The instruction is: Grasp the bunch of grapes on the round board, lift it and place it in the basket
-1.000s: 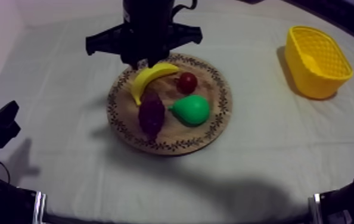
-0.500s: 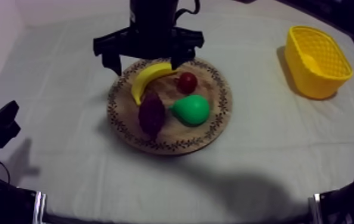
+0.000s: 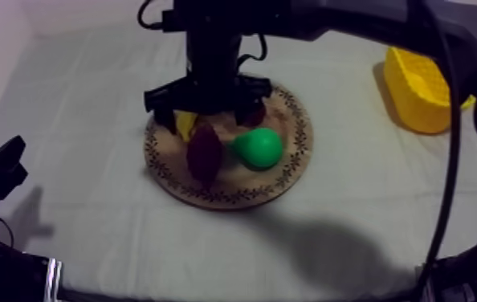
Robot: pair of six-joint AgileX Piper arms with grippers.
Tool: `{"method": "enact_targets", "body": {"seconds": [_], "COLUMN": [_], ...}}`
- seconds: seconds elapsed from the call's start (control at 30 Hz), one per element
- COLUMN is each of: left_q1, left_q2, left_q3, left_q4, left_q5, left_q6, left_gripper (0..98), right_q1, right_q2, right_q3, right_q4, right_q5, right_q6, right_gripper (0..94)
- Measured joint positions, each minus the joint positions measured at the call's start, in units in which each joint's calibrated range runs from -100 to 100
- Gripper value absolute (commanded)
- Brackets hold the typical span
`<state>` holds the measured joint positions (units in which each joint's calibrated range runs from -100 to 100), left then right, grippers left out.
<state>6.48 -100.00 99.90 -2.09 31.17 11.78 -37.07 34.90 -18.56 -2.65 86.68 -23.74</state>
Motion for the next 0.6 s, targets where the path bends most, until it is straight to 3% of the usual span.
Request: {"method": "enact_targets", "body": {"seconds": [0.3,0.6], "left_q1": [0.0,0.0], "left_q2": [0.0,0.0], "left_q3": [0.0,0.0], "left_q4": [0.00,0.00], "left_q5": [0.0,0.0], "left_q6": [0.0,0.0], "left_gripper": [0.1,0.1], "right_q1": [0.2,0.5], "right_q2": [5.8,11.9], "right_q3": [-0.5,-4.2], "right_q4": [-2.1,-2.8], "right_q5": [-3.1,-3.1], "right_q6": [1.3,2.1], "right_gripper": [91.1,84.1]}}
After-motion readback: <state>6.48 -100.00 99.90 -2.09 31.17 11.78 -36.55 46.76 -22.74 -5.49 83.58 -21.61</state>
